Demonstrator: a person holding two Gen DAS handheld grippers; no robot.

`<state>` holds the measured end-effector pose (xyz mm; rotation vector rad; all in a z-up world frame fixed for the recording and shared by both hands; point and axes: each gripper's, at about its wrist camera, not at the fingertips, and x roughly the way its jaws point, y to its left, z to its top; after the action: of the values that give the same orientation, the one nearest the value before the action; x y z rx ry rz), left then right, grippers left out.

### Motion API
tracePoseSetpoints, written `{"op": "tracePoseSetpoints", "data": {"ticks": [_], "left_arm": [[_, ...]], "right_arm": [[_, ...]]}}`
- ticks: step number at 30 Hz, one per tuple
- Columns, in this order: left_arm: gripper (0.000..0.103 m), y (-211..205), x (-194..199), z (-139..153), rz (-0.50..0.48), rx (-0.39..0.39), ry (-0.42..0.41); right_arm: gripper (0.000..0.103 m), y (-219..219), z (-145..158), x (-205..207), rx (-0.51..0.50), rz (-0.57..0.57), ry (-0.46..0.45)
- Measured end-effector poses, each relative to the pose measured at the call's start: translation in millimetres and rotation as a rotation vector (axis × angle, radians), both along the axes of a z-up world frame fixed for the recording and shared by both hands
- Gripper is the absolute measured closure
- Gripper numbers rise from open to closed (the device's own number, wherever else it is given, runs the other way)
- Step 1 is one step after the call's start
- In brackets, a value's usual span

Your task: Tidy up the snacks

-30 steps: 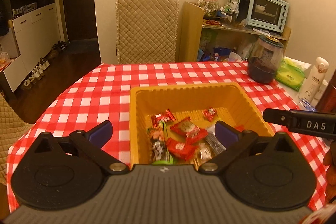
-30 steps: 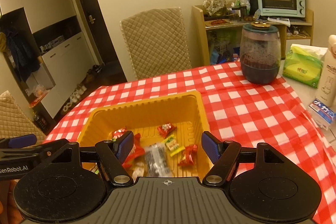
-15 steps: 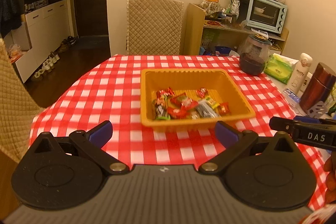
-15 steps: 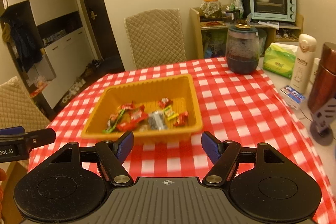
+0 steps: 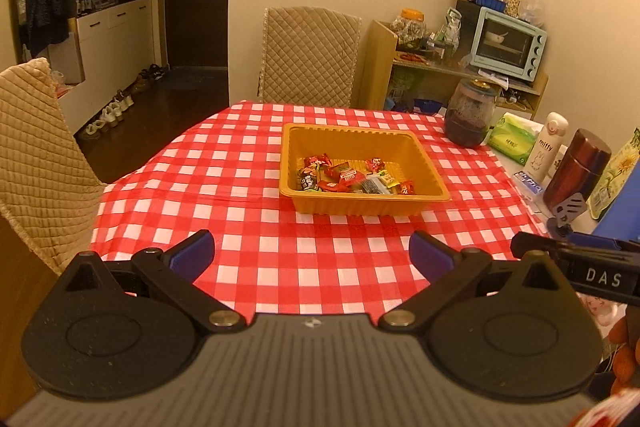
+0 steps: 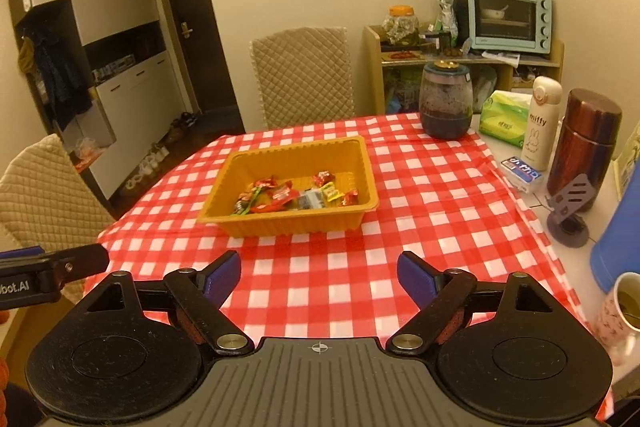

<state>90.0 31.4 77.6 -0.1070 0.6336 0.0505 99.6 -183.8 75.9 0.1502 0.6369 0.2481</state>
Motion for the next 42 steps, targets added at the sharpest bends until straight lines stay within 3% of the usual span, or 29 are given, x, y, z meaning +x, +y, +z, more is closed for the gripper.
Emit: {"op": "tracePoseSetpoints", "data": {"ticks": [22,42], "left_arm": [[0.0,-20.7,-95.6,30.1,0.003,-0.007,-0.034],[0.0,-21.7,-108.6,32.2,0.001,0.001,-0.034]], "right_arm": [[0.015,-6.4,32.0,-114.6,-0.036,0.015,-0.045],[0.015,-13.1,37.9,-123.1,-0.039,-0.007,-0.051]]}}
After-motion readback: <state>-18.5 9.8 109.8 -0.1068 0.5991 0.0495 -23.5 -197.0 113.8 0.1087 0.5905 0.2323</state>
